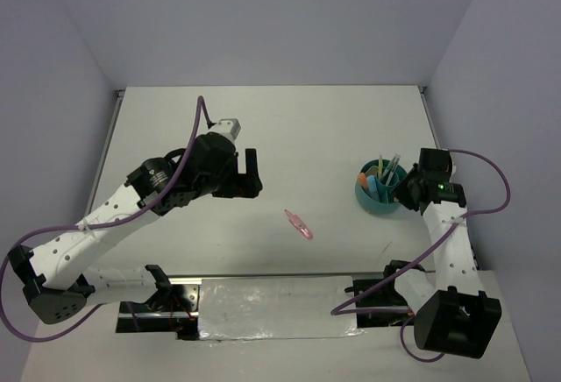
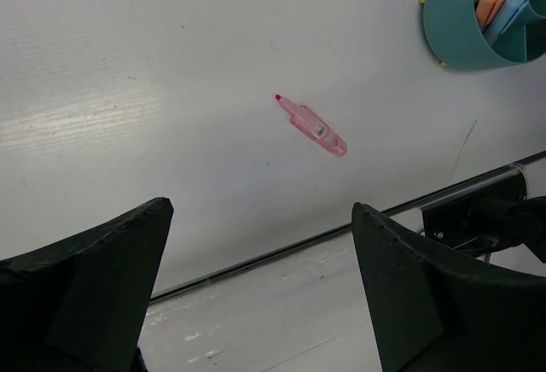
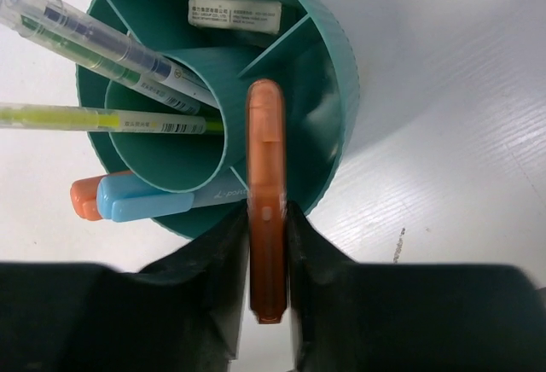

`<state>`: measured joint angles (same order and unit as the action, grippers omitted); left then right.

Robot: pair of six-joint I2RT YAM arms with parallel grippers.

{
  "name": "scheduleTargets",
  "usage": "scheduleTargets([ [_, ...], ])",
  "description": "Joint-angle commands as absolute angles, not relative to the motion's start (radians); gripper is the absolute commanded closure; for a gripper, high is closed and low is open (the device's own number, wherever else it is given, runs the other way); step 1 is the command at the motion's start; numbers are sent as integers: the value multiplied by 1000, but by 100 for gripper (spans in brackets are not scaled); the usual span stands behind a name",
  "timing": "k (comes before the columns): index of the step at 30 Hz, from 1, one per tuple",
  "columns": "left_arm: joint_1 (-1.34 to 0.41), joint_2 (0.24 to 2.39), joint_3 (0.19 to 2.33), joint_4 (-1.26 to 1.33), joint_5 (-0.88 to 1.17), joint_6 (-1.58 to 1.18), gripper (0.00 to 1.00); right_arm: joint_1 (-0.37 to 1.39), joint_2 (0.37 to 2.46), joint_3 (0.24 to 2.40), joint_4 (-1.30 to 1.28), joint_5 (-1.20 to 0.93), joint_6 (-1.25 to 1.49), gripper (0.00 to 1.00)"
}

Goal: Sort the stationery into containers
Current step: Place the pen in the storage box, then pick up the pen from the center of the board.

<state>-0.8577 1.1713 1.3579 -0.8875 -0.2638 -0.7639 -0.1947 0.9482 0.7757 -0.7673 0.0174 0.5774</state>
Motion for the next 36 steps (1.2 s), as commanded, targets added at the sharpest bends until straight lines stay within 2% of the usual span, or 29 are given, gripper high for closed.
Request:
scheduleTargets([
  [1,-851,1166,1394,-857,-262,-756,1,-201,950,788,-724,12,558,68],
  [5,-851,1169,1390,-853,-253,-753,1,-201,956,790,-724,9,551,62],
  [10,-851,1178,1390,-842,-236,-755,1,-199,947,802,-730,5,545,50],
  [16,-851,1189,1400,-834,-230,-750,1,-201,921,869,-770,5,526,47],
  [23,-845,1204,1404,-850,-267,-778,1,-164,810,1020,-801,-64,411,36],
  [27,-825,1221,1410,-906,-345,-859,1,39,795,1016,-747,-170,327,32],
  [28,-819,1223,1414,-938,-376,-900,1,181,808,993,-741,-170,319,32],
  [30,-799,1226,1420,-960,-393,-926,1,352,831,970,-720,-93,324,33],
  [31,-790,1227,1424,-977,-397,-943,1,508,862,947,-710,-68,325,32],
  [34,-756,1215,1399,-928,-355,-896,1,703,978,930,-675,-2,327,31],
  [36,-727,1209,1388,-917,-308,-884,1,764,1104,955,-672,53,305,30],
])
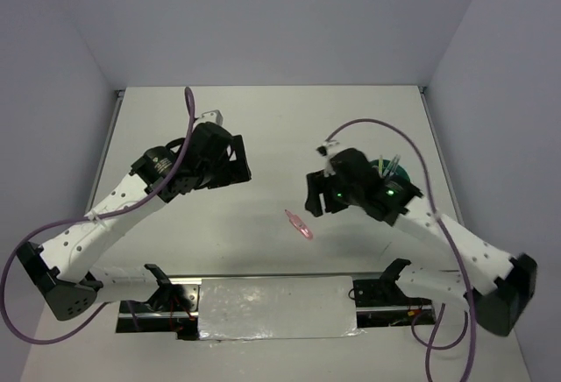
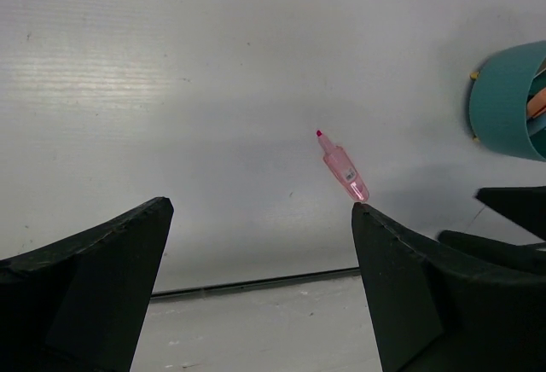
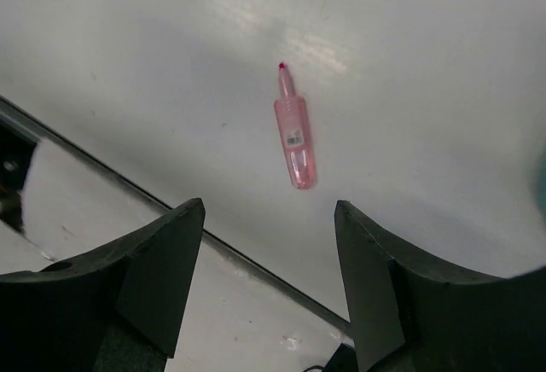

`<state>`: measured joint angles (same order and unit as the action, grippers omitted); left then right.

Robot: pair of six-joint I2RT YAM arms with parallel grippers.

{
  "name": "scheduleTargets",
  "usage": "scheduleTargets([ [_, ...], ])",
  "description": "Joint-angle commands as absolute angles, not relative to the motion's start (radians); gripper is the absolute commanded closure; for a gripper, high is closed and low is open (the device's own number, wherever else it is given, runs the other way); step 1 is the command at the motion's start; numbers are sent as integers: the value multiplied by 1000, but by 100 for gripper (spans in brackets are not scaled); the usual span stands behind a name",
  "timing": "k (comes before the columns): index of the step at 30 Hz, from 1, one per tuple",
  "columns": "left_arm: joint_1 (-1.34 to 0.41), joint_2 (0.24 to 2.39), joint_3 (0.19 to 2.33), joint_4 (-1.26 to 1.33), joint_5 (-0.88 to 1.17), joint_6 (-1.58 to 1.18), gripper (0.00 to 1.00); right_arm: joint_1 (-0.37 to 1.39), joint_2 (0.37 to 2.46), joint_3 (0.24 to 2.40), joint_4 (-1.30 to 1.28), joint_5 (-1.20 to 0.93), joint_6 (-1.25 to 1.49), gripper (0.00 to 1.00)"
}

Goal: Sort the stationery into containers
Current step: Pick up the pen from the center of the board.

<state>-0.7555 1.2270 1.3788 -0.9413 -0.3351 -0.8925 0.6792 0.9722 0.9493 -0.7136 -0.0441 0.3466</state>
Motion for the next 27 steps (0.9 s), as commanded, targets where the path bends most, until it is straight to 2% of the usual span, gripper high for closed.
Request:
scheduleTargets([
  [1,-718,1207,1379,-916,-295,-876,1,785,1152,968,-679,80,302,28],
  [2,-701,1203,1374,-916,-284,-874,1,799,1193,974,-678,101,298,25],
  [7,-673,1164,1347,-910,-238,-864,1,822,1397,971,-563,58,239,24],
  [16,-644,1111,1299,-951,-259,-845,1,862,1603,968,-471,21,219,28],
  [20,-637,1100,1273,-939,-239,-844,1,864,1670,940,-448,89,244,37],
  [22,-634,1100,1267,-931,-232,-838,1,864,1697,934,-457,138,264,47],
  [23,-634,1100,1267,-928,-229,-836,1,864,1701,933,-456,141,262,60],
  [27,-632,1100,1252,-898,-209,-828,1,870,1686,911,-419,114,264,85],
])
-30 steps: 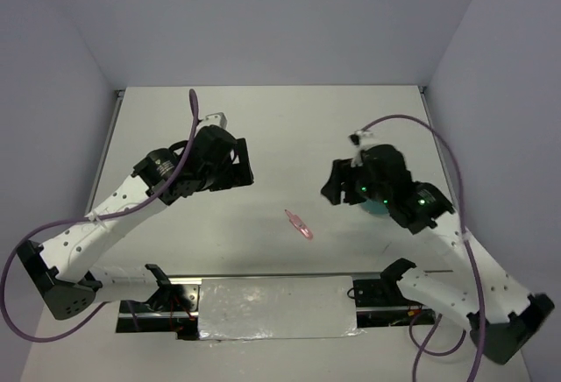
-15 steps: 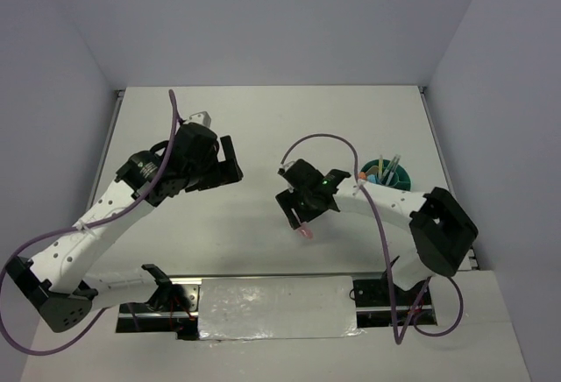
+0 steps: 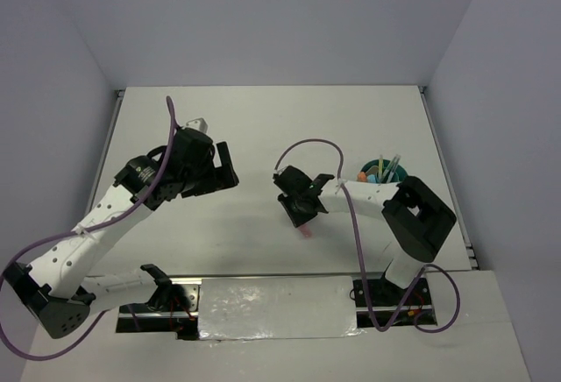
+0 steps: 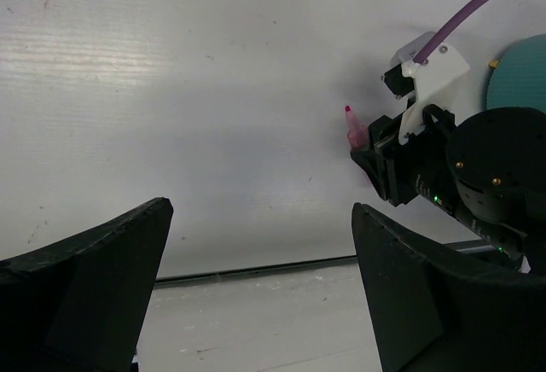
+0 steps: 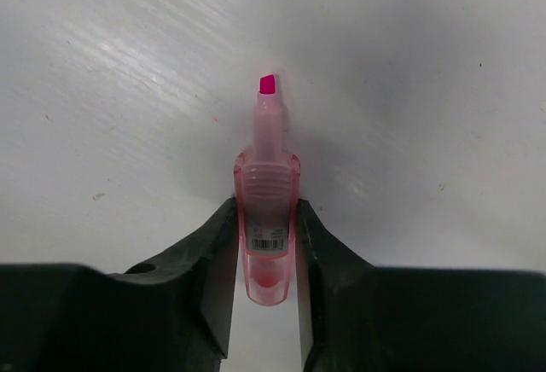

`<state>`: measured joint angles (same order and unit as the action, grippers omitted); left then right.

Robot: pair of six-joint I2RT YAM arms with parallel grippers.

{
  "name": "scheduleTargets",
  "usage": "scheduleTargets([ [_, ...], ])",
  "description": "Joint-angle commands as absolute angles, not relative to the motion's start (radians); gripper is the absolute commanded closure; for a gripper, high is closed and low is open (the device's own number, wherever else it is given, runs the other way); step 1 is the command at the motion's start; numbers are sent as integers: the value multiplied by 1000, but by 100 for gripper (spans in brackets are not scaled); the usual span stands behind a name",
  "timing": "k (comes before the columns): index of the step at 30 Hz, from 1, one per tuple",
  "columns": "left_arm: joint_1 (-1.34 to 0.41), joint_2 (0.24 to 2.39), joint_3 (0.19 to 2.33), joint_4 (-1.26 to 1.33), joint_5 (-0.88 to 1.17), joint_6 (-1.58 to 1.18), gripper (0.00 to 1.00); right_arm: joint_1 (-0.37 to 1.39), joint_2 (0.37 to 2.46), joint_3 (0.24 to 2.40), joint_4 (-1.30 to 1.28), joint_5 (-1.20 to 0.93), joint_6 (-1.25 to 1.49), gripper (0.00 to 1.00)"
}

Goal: Sort the stationery into containers
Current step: Pick up the pen from the center of the board.

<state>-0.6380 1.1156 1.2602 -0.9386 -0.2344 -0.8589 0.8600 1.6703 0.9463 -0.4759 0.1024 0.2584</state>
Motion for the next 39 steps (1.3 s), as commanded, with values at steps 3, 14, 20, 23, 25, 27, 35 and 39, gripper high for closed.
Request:
scheduleTargets([
  [3,-626,1091,1226,-820,-138,-825,1,874,1533,882,-367,81,288,100],
  [14,-614,968,969,-123,314,-1000,1,884,1123,897,-232,-83,417,100],
  [20,-612,1003,985,-97,331,-977,5,884,1089,989,-288,-109,411,100],
  [23,-612,1011,969,-83,330,-988,17,894,1091,1031,-293,-126,411,100],
  [25,-614,1017,973,-92,319,-977,23,893,1085,1037,-291,-123,422,100],
  [27,-614,1022,980,-124,299,-956,25,894,1083,1058,-304,-132,422,100],
  [35,-614,1015,982,-108,244,-942,39,917,1124,1106,-288,-181,429,100],
  [39,-612,1046,991,-66,271,-951,73,922,1164,1152,-308,-175,422,100],
])
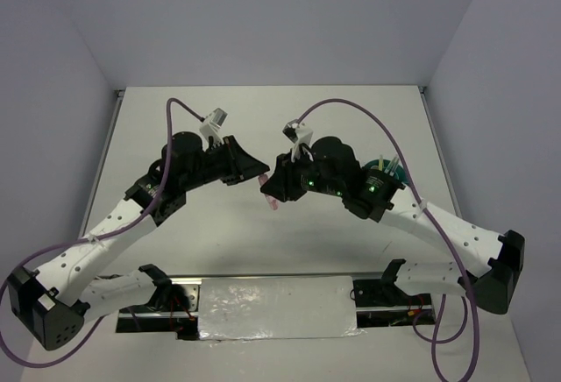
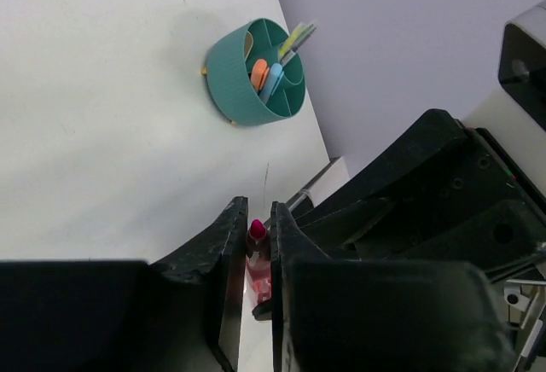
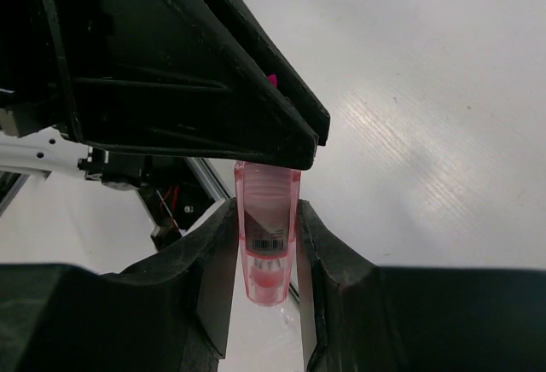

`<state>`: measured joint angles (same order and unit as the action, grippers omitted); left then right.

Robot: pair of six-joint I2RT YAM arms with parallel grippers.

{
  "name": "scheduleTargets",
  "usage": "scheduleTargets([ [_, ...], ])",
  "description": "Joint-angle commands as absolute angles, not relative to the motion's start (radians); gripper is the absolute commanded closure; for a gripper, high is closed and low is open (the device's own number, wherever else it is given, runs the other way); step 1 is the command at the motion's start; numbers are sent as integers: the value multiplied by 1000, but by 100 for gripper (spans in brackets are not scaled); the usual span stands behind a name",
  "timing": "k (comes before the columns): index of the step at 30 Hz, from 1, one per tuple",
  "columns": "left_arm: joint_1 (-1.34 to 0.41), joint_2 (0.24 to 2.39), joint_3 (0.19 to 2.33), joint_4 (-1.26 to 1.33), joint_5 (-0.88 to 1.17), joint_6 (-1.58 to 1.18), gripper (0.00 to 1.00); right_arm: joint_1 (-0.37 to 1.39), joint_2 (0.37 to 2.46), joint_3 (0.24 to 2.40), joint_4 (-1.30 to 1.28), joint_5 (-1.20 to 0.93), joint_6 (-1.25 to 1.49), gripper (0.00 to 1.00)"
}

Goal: Sort the stationery into containers
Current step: Pick up the pen from the center of the board, then close the pen cap on the pen.

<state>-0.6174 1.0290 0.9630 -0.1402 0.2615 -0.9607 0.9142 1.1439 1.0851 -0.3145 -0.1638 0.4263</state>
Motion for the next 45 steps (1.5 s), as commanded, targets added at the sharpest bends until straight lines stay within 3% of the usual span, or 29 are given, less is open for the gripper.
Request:
scheduleTargets([
  [1,-614,1055,997,-67,285,-950,81,925,1172,1167,-313,-175,417,100],
  [2,-614,1060,1008,-74,287,-943,91,923,1173,1173,-316,-172,417,100],
  [4,-612,1063,1015,-89,287,-936,100,923,1178,1187,-327,-161,414,100],
  [13,-534,1054,1188,-277,138,-867,100,956,1126,1005,-305,-155,426,98],
  [20,-397,1066,1223,-226,242,-949,100,1066,1144,953,-273,-110,451,91],
  [22,-387,1068,1201,-151,316,-966,100,1068,1132,963,-281,-89,474,65],
  [23,-385,1068,1189,-111,348,-971,100,1066,1123,971,-287,-68,485,6],
  [24,-387,1057,1171,-68,382,-976,100,1065,1103,997,-304,-33,500,0],
  [30,-387,961,953,234,509,-1074,100,984,1042,1121,-342,11,655,0],
  [36,-387,901,850,311,541,-1140,100,861,997,988,-5,-265,954,0],
  [42,-387,871,804,390,568,-1190,100,816,1083,989,147,-373,1084,23],
  [45,-388,859,799,376,568,-1184,100,816,1103,988,178,-388,1117,27],
])
